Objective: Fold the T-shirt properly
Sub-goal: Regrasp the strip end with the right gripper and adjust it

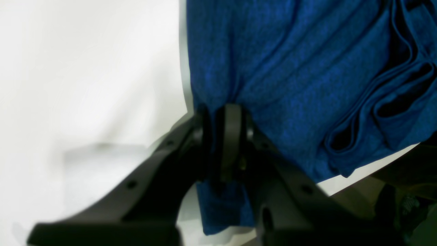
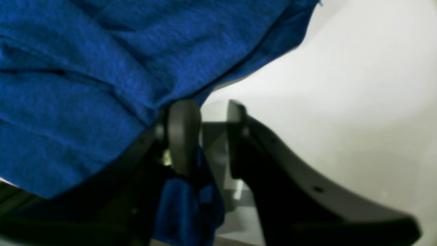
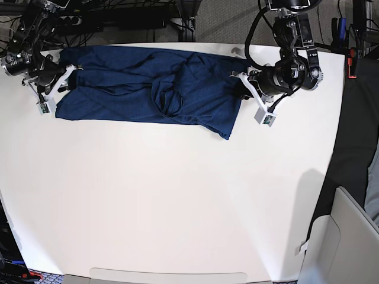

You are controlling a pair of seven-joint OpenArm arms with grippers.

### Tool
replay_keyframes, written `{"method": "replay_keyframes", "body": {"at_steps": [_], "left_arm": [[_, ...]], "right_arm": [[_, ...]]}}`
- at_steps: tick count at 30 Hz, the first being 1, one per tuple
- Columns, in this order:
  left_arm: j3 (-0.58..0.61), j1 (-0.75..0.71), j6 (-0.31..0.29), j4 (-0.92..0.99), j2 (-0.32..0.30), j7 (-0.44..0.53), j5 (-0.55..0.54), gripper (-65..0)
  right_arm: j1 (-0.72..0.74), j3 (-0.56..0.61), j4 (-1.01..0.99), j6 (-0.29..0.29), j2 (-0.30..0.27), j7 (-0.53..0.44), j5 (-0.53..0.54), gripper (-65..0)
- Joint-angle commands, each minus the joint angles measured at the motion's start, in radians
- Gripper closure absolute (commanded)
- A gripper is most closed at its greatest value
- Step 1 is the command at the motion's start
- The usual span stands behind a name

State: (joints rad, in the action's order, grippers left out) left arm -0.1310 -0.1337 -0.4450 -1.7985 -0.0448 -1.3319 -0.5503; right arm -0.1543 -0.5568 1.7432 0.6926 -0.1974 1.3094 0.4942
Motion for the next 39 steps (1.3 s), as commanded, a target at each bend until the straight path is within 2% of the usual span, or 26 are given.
{"method": "replay_keyframes", "body": {"at_steps": [1, 4, 9, 11, 17, 23, 27, 29, 31, 34, 36, 39], "left_arm": [[0.001, 0.004, -0.002, -0.016, -0.002, -0.010, -0.004, 0.0], [0.001, 0.004, -0.002, -0.016, -0.002, -0.010, -0.004, 0.0], [0.001, 0.003, -0.002, -0.016, -0.002, -0.010, -0.004, 0.0], [0.001, 0.003, -0.002, -0.016, -0.002, -0.010, -0.004, 0.0], [0.001, -0.010, -0.002, -0.017, -0.002, -0.004, -0.004, 0.0], [0.001, -0.010, -0.002, -0.017, 0.000, -0.004, -0.004, 0.0], [0.001, -0.010, -0.002, -0.017, 0.000, -0.004, -0.004, 0.0], [0.001, -0.010, -0.002, -0.017, -0.002, -0.004, -0.004, 0.0], [0.001, -0.010, -0.002, -0.017, -0.002, -0.004, -0.004, 0.0], [0.003, -0.010, -0.002, -0.017, -0.002, -0.004, -0.004, 0.0], [0.004, -0.010, -0.002, -0.017, -0.002, -0.004, -0.004, 0.0], [0.006, -0.010, -0.002, -0.017, -0.002, -0.002, -0.004, 0.0]], "right_arm": [[-0.003, 0.002, 0.001, 0.006, 0.002, 0.040, -0.009, -10.9], [0.015, 0.001, 0.001, 0.006, 0.002, 0.085, -0.002, -6.1], [0.023, -0.003, 0.001, 0.006, -0.007, 0.087, 0.139, -3.9], [0.025, -0.009, 0.004, 0.006, -0.037, 0.087, 0.180, -2.2], [0.017, -0.133, 0.002, 0.006, -0.057, 0.087, 0.300, -1.6], [0.014, -0.237, 0.004, 0.006, -0.083, 0.087, 0.502, -1.6], [0.011, -0.245, -0.002, 0.006, -0.103, 0.087, 0.512, -1.7], [0.009, -0.245, 0.001, 0.006, -0.103, 0.087, 0.472, -2.1], [0.000, -0.245, 0.001, 0.006, -0.104, 0.087, 0.432, -6.7], [-0.014, -0.245, -0.002, 0.006, -0.106, 0.087, 0.389, -21.9], [-0.015, -0.243, -0.002, 0.006, -0.103, 0.087, 0.377, -29.3], [-0.014, -0.236, -0.004, 0.006, -0.098, 0.087, 0.375, -30.8]]}}
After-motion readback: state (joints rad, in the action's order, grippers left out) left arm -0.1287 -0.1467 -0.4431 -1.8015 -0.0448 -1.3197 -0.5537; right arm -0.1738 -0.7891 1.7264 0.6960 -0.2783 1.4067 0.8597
